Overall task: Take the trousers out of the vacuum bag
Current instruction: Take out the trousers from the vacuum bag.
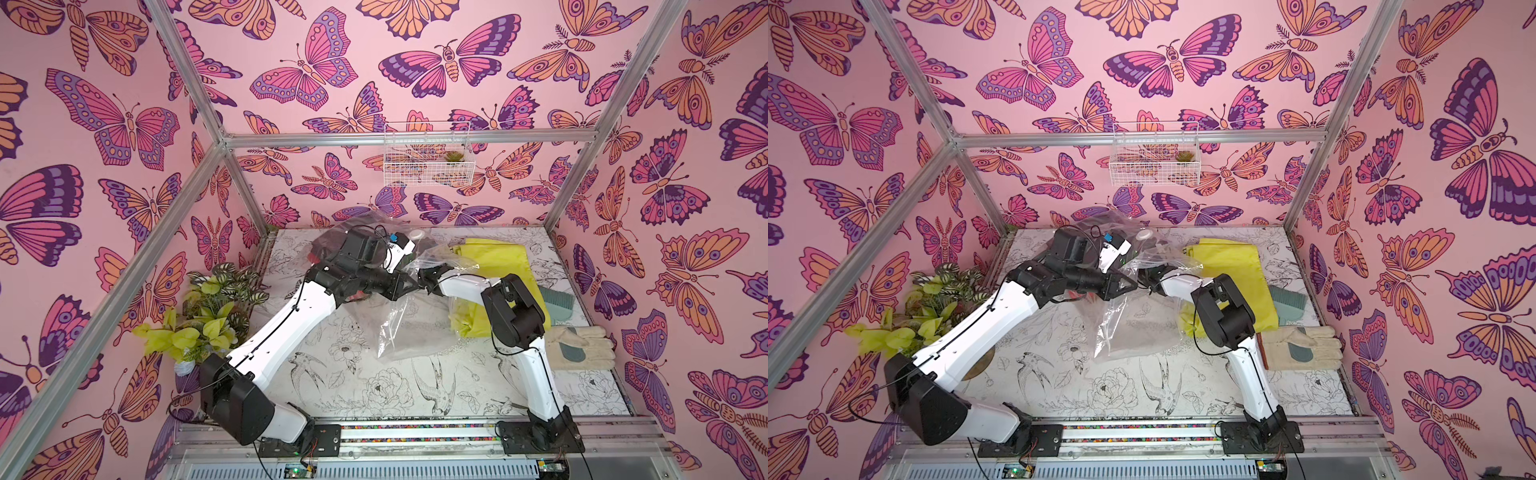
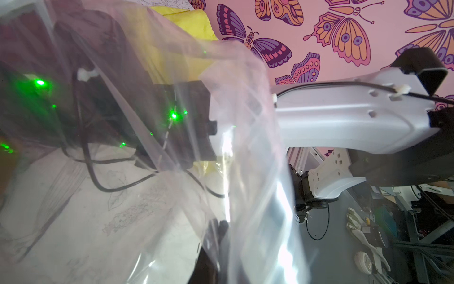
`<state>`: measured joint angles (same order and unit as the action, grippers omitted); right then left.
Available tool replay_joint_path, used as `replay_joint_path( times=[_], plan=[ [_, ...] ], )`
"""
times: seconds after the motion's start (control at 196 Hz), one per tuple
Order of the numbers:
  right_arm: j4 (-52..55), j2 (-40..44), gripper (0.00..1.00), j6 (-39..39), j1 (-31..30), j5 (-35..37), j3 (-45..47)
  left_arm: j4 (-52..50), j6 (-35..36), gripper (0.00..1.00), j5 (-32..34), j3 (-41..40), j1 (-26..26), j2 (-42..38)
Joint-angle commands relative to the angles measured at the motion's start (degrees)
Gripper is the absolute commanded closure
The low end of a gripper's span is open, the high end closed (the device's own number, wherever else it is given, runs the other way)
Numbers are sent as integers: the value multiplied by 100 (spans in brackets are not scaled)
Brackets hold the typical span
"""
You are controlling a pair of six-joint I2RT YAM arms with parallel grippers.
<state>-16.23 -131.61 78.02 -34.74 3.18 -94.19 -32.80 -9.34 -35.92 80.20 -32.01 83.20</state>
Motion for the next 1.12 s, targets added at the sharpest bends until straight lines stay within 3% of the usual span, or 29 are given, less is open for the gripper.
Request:
replay_joint_path(
  times=[0.0, 0.291, 1.117],
  plan=[
    [703, -314, 65, -93, 231, -54, -338, -534, 120, 100, -706, -49, -104, 3],
    [608, -309, 100, -243, 231, -257, -497, -544, 152, 100, -658, -58, -104, -23],
    [-201, 1151, 100, -653, 20, -506, 945, -547, 164, 100, -658, -51, -103, 67]
  ],
)
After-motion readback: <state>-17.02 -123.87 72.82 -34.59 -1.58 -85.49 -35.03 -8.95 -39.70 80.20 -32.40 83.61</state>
